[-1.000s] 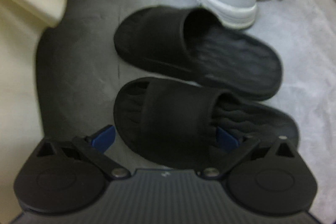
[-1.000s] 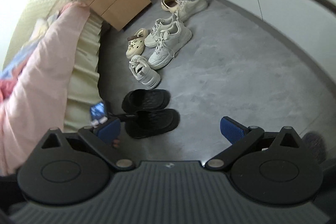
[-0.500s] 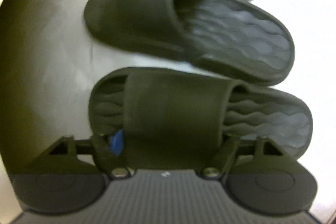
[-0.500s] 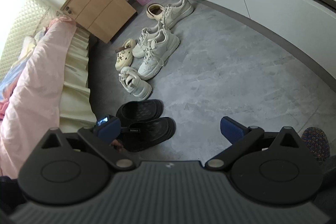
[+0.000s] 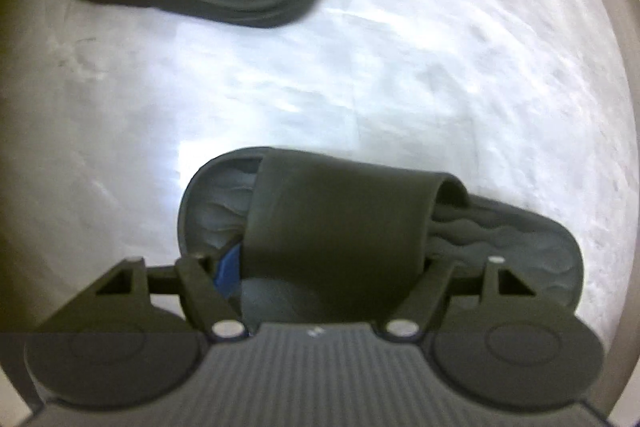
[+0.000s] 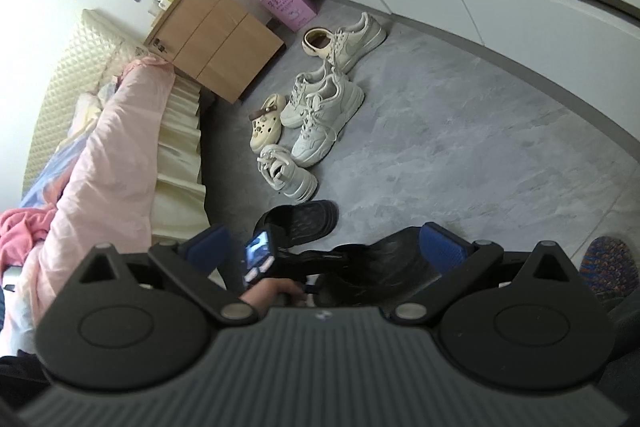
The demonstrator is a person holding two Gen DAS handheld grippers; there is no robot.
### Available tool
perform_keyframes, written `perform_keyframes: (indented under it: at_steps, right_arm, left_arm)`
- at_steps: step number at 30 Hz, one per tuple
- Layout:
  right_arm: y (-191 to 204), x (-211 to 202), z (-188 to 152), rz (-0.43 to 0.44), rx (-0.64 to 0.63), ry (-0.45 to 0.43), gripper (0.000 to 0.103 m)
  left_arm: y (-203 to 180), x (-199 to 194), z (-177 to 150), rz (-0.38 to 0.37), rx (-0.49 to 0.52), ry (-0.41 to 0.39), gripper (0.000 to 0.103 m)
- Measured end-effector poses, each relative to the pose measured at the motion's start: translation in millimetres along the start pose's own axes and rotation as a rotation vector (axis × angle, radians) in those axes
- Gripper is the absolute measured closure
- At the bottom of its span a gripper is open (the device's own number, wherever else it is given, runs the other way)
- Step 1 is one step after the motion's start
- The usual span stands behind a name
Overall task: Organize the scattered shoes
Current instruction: 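Carry the black sandal with the left gripper and set it down on the floor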
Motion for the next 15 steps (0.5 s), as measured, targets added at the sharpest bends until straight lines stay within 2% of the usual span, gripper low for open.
perform_keyframes:
  at_steps: [4, 8, 10, 11, 12, 15]
  right_arm:
    - [-5, -8, -1, 0.011, 0.000, -0.010, 0.000]
    - [-6, -20, -3, 0.021, -0.047, -0.053, 0.000]
    - [-3, -25, -2, 0.016, -0.092, -0.077, 0.000]
    - [-3, -26, -3, 0.003, -0.124, -0.084, 0.000]
    - [-2, -27, -2, -0.009, -0.144, -0.088, 0.000]
    - [-4, -29, -2, -0.030, -0.148, -0.094, 0.000]
  left_arm:
    - [-31, 16, -20, 0.019, 0.000, -0.029, 0.030]
    - [-55, 35, -29, 0.088, 0.129, -0.062, 0.029]
    - [-69, 44, -36, 0.146, 0.224, -0.076, 0.025]
    - [-73, 45, -40, 0.162, 0.252, -0.085, 0.019]
    - [-75, 42, -43, 0.160, 0.258, -0.106, 0.010]
    - [-78, 27, -49, 0.137, 0.269, -0.139, 0.005]
Point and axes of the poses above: each gripper's, at about its wrist camera, not at the fingertips, and x roughly the way its jaws point, y to its left, z to its top, the point moved 1 cm from there along x, roughly the way its jaws point, and after that the axes turned 7 degrees about -z, right-handed, at the moved point
